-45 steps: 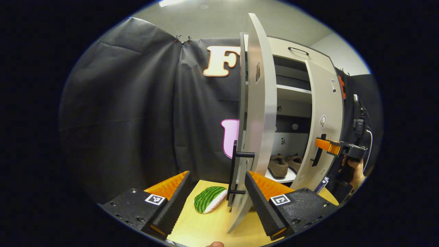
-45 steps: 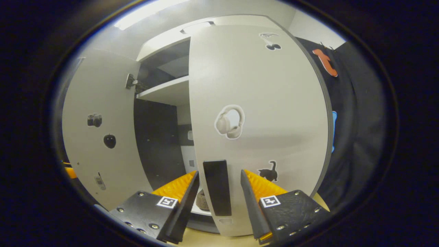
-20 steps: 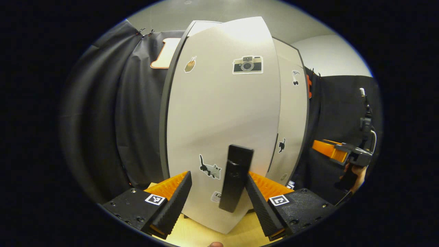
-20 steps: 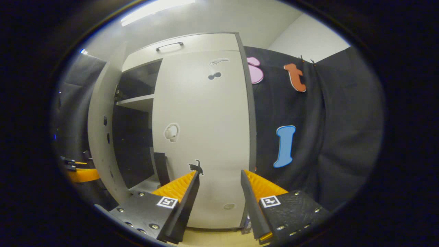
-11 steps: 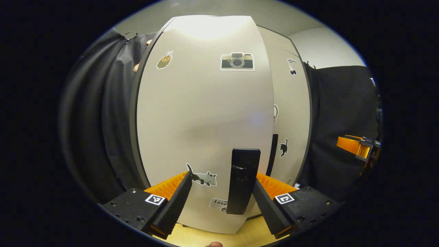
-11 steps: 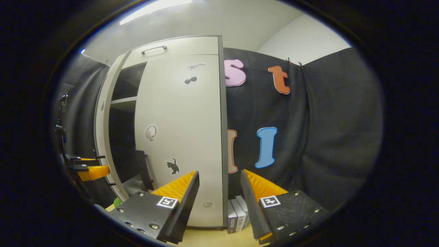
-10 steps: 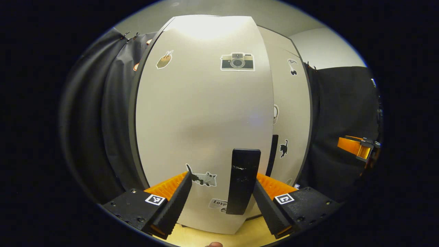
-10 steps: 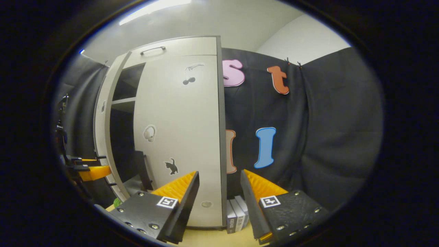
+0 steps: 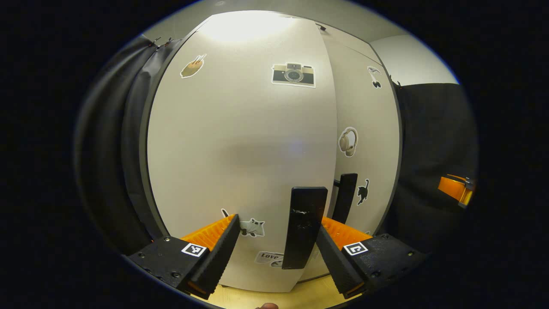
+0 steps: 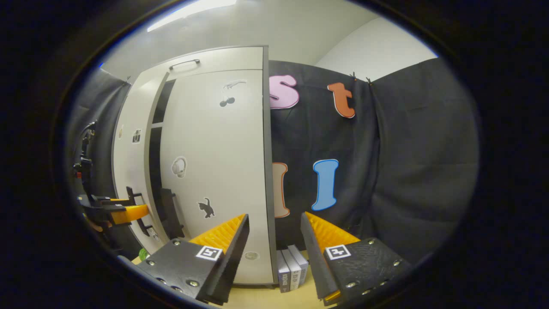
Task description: Grab one shoe with the right hand and put it into the shoe cabinet, grab the other shoe with the left hand and put it into the shoe cabinet; then close the right door with the right hand and the left door with the left hand.
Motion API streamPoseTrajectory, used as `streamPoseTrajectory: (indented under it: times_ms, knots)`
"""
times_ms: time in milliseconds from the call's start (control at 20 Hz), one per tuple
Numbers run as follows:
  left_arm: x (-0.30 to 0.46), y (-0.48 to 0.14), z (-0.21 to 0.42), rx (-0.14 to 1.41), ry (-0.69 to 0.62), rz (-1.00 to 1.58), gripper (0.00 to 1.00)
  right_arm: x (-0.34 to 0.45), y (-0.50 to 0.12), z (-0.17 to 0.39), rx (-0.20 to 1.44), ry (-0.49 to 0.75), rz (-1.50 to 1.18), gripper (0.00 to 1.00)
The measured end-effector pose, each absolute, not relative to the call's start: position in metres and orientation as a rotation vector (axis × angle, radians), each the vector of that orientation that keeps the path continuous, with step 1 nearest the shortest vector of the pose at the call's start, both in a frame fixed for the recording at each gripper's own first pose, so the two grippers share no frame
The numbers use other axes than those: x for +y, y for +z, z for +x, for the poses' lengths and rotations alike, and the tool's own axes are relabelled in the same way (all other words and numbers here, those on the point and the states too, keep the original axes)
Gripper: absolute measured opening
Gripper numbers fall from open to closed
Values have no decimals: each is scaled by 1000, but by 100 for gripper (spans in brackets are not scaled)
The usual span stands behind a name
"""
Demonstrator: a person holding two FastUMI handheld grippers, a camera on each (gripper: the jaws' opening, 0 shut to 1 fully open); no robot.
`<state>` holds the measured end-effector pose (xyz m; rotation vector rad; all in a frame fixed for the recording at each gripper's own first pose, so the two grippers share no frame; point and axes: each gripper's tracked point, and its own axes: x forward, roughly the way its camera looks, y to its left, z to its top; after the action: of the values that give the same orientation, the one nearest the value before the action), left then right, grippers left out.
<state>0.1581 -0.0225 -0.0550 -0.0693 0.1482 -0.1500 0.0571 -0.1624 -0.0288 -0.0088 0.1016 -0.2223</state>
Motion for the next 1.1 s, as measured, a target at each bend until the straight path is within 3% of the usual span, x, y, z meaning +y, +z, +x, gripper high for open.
streamPoseTrajectory:
  times_ms: [1100]
  knots:
    - [-24, -57, 175, 143, -49, -36, 100, -163, -31, 48, 124, -170, 13, 73]
